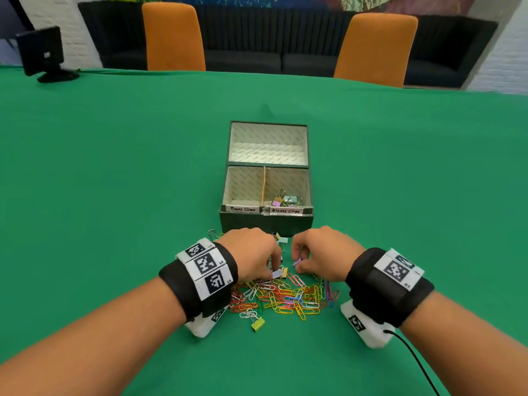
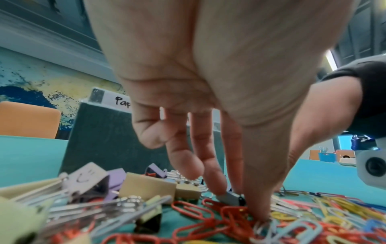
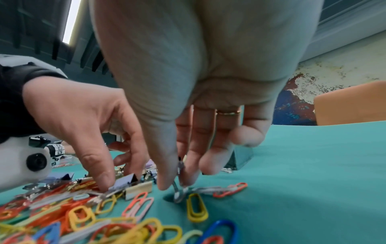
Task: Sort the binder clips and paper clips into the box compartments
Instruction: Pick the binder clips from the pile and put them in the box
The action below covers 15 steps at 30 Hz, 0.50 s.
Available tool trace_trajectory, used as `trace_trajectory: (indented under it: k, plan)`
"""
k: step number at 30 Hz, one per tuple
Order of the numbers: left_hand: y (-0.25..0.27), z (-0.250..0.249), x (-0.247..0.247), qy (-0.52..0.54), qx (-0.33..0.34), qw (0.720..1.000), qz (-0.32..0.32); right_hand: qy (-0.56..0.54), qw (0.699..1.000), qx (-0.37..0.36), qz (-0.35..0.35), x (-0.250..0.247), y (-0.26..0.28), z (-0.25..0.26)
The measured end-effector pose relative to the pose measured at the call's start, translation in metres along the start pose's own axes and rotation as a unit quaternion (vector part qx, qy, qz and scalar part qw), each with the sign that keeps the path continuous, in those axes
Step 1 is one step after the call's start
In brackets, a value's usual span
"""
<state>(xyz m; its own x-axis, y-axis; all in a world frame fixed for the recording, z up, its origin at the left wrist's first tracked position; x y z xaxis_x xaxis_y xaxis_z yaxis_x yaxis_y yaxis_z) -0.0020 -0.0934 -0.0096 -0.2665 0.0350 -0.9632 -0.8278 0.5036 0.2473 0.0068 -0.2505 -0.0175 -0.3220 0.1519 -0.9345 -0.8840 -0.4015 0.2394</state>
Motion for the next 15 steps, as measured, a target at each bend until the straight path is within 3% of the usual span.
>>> trace_trajectory:
  k: [15]
  plan:
    - [0.004,-0.004,0.004,0.047,0.025,0.997,-0.049,-0.085,0.996,-0.02,-0.033,-0.013,0.006,-0.003]
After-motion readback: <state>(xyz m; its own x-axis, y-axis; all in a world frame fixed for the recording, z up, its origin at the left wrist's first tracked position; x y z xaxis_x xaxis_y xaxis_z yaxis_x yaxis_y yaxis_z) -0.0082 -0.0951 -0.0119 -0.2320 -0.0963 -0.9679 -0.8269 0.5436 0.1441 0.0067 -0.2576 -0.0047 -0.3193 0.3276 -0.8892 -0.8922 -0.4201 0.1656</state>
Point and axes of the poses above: each hand's wrist, its own y-axis away from the middle knuckle, its own x-axis out of the palm, z = x × y, the point moved 2 cm from there along -y, towards the middle knuckle, and after that the axes turned 1 degree about -z, right-handed, at the moved point
